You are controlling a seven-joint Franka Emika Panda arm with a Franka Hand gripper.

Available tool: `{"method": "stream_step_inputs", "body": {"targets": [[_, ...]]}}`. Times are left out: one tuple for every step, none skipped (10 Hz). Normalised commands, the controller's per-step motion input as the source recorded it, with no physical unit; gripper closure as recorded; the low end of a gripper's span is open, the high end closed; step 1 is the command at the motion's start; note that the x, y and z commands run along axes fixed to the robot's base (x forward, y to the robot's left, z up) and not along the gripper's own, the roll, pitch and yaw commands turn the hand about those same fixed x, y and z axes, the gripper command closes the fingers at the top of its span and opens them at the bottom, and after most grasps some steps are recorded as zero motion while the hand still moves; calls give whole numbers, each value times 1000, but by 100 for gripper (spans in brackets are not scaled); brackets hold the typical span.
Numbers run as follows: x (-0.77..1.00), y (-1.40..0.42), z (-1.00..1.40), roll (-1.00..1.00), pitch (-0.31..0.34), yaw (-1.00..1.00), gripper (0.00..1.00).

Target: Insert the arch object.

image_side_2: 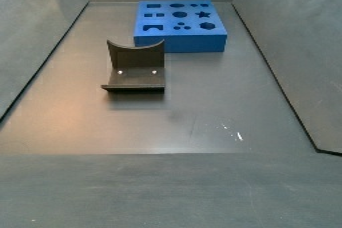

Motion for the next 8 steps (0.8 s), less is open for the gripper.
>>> {"method": "stream_step_inputs", "body": {"targets": [[974, 780, -883, -36, 0, 0, 100], [1000, 689, -1000, -49, 9, 0, 100], [1000, 440, -1000, 0, 4, -43, 100], [1000, 277, -983, 0, 0, -149, 100], [834, 309, -809, -84, -110, -129, 100], [554, 186, -777, -30, -154, -91, 100], [366, 77, -674, -31, -156, 0, 100], [426, 0, -329, -67, -20, -40, 100]]}}
